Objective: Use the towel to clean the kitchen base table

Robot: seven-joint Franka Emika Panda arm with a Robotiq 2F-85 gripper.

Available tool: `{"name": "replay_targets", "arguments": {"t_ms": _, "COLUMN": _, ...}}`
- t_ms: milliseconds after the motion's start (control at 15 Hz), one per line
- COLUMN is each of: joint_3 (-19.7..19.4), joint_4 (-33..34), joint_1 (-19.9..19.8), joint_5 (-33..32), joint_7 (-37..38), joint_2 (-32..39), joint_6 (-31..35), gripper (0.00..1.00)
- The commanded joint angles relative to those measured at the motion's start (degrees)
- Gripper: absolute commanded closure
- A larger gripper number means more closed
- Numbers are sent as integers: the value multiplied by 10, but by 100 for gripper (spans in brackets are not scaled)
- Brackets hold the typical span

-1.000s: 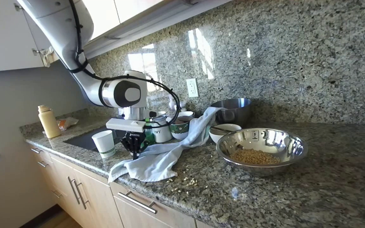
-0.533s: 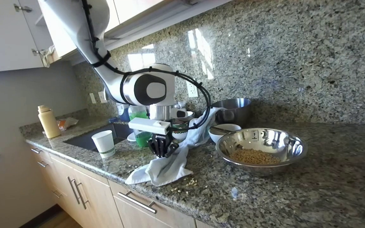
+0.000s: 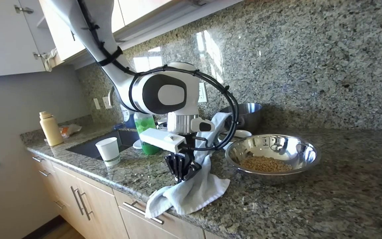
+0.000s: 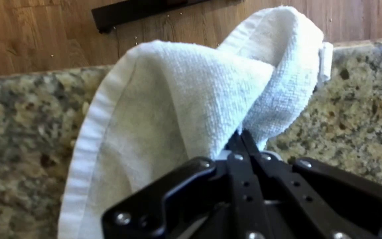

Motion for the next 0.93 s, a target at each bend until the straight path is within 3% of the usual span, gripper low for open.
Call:
{"name": "replay_targets", "arguments": {"t_ms": 0, "joint_3": 13, "joint_4": -45, "joint_1": -3, "joint_5": 7, "joint_7": -8, "joint_2": -29, "joint_6": 8, "gripper": 100}}
{"name": "replay_targets", "arguments": {"t_ms": 200, "joint_3": 54, "joint_4": -35, "joint_1": 28, "joint_5": 7, "joint_7": -20, "joint_2": -45, "joint_6": 6, "gripper": 100}}
{"name": "replay_targets", "arguments": {"t_ms": 533, "joint_3": 134, "joint_4": 37, "joint_1": 108, "joint_5": -9, "joint_7": -20, "joint_2": -45, "joint_6": -9, "gripper": 100}}
{"name": "replay_targets", "arguments": {"t_ms": 867, "joint_3": 176, "joint_4": 116, "joint_1": 147, "joint_5": -7, "joint_7": -66, "joint_2": -5, "joint_6": -50, "gripper": 100}}
